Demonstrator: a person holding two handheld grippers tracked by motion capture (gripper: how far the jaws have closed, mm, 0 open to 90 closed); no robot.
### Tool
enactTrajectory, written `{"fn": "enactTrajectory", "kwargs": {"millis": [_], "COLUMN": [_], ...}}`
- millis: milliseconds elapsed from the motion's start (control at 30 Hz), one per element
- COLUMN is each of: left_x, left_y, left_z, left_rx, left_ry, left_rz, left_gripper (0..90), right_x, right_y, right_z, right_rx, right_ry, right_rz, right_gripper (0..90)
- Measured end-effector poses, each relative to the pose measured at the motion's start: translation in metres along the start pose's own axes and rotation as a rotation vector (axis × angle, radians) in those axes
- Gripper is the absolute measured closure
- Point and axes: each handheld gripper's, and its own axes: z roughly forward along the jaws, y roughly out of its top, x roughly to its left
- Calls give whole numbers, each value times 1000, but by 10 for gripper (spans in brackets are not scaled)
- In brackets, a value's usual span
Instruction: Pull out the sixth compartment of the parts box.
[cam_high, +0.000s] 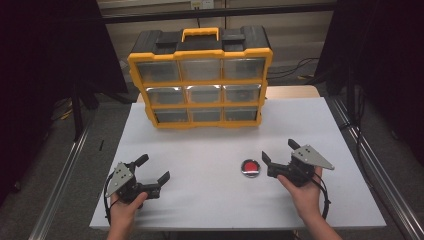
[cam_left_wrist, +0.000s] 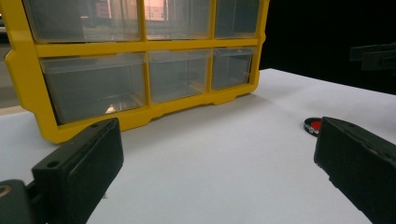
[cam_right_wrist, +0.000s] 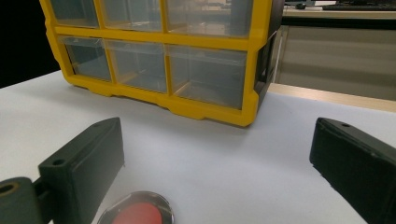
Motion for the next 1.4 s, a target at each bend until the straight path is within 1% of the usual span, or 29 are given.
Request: {"fn": "enactTrajectory", "kwargs": {"millis": [67, 133, 167, 200, 433, 467, 533, 700, 833, 900, 1033, 1167, 1200, 1367, 1400], "left_x": [0, 1, 1, 1, 1, 1, 0, 1, 0, 1, 1, 1, 1, 1, 1], "left_y": [0, 0, 0, 0, 0, 0, 0, 0, 0, 0, 0, 0, 0, 0, 0], "left_z": [0, -1, -1, -1, 0, -1, 0, 0, 0, 0, 0, 0, 0, 0, 0], "left_rx": [-1, 6, 6, 2, 1, 1, -2, 1, -4, 1, -1, -2, -1, -2, 0], "left_ry": [-4, 0, 0, 3, 2, 3, 3, 3, 1, 1, 1, -1, 0, 2, 9], "left_rz": [-6, 10, 10, -1, 1, -3, -8, -2, -14, -7, -9, -9, -10, -8, -6], "left_gripper": [16, 16, 16, 16, 17, 17, 17, 17, 17, 17, 17, 17, 17, 17, 17], "right_x": [2, 3, 3, 4, 6, 7, 7, 9, 11, 11, 13, 15, 17, 16, 15], "right_y": [1, 2, 3, 3, 6, 7, 9, 11, 12, 13, 16, 17, 18, 17, 17], "right_z": [3, 6, 7, 9, 17, 20, 22, 27, 34, 36, 42, 45, 47, 51, 52], "right_rx": [-2, -4, -5, -8, -6, -10, -9, -7, -4, -5, -7, -8, -11, -9, -7], "right_ry": [-3, -6, -7, -8, -22, -33, -37, -39, -46, -50, -60, -57, -66, -78, -82], "right_rz": [4, -1, 1, 4, 5, 10, 11, 16, 29, 28, 29, 25, 28, 35, 39], "right_gripper": [29, 29, 31, 31, 30, 26, 26, 26, 24, 24, 24, 23, 23, 23, 24]}}
